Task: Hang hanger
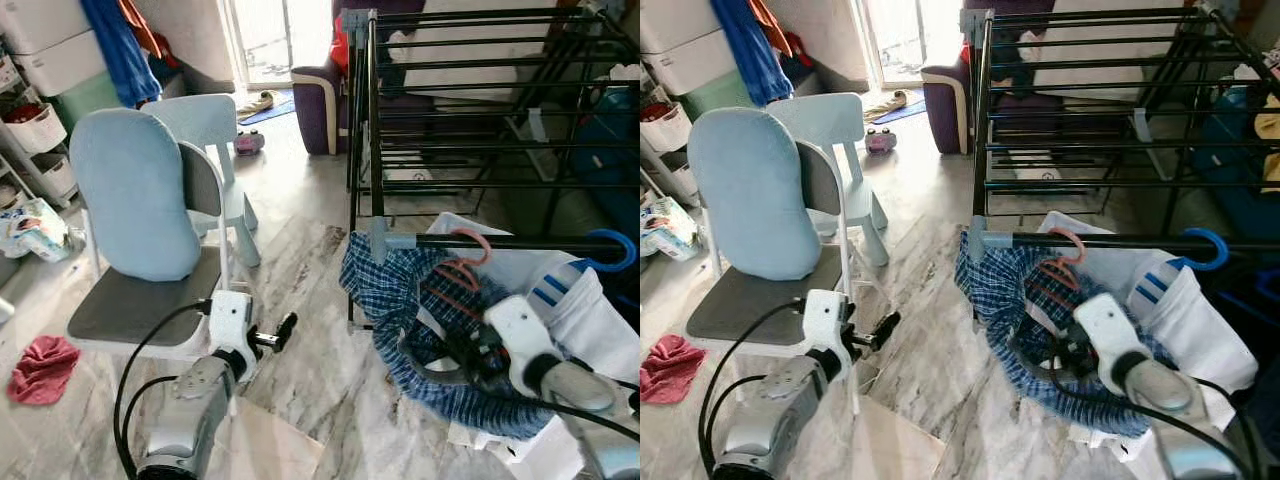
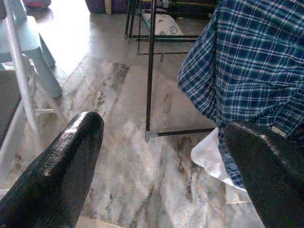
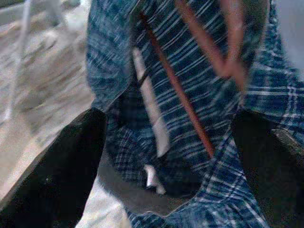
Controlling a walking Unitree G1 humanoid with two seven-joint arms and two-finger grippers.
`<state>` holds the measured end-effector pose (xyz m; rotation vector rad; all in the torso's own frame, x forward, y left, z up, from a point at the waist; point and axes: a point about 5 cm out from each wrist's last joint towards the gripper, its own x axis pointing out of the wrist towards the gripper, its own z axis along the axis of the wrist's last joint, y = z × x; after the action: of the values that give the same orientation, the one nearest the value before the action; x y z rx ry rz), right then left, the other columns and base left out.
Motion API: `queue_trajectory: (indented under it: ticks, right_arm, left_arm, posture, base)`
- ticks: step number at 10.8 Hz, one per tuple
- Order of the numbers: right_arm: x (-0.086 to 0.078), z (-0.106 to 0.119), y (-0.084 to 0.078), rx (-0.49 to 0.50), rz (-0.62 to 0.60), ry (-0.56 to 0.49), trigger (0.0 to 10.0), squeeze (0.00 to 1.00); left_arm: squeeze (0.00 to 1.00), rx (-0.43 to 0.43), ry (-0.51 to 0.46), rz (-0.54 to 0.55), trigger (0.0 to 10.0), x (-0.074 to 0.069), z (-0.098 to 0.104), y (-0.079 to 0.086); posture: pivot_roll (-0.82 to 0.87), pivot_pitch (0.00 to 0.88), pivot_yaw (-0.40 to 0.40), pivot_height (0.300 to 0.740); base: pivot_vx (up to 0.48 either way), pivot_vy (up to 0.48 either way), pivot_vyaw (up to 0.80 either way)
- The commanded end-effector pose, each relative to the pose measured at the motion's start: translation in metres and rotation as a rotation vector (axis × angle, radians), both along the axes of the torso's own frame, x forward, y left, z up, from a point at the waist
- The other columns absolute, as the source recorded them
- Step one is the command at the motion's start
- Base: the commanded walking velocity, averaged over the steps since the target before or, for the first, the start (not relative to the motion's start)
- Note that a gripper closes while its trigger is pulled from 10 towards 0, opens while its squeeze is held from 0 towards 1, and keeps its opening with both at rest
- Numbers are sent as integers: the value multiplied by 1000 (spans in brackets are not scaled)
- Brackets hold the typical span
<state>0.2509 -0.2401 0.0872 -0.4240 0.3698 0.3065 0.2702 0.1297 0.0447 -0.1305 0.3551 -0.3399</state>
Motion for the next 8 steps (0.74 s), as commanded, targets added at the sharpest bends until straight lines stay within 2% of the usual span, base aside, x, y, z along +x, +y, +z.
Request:
queue_trajectory:
  ticks: [1, 2, 3, 5, 6, 7, 8]
  right_arm:
    - [9, 23, -14, -2, -45, -117, 10000, 0]
    - [9, 27, -22, 28, -41, -99, 10000, 0]
    - [7, 30, -23, 84, 3, -39, 10000, 0]
    - [5, 42, -3, 231, 65, -30, 10000, 0]
    - [0, 36, 14, 299, -1, -54, 10000, 0]
    - [-10, 25, 26, 413, -114, -98, 10000, 0]
    - [-19, 18, 31, 460, -206, -130, 10000, 0]
  left_arm:
    - [0, 31, -5, -10, 10000, 0, 0, 4]
    - [0, 35, -4, -12, 10000, 0, 0, 6]
    - [0, 38, -3, -13, 10000, 1, 0, 7]
    - [0, 43, -27, -2, 10000, 1, 6, 9]
    - [0, 81, -84, 60, 10000, -3, 12, 18]
    - [0, 110, -154, 169, 10000, -7, 19, 35]
    - [0, 139, -186, 225, 10000, -11, 23, 47]
  posture:
    - [-231, 0, 86, 740]
    - [-234, 0, 90, 740]
    - [-236, 0, 95, 740]
    - [-232, 0, 101, 740]
    - [-211, 0, 108, 740]
    - [-208, 0, 109, 740]
    - [-197, 0, 113, 740]
  base:
    - [0, 0, 0]
    - [0, 0, 0]
    - [0, 0, 0]
    - [0, 0, 0]
    - [0, 0, 0]
    - [0, 0, 0]
    - [0, 0, 0]
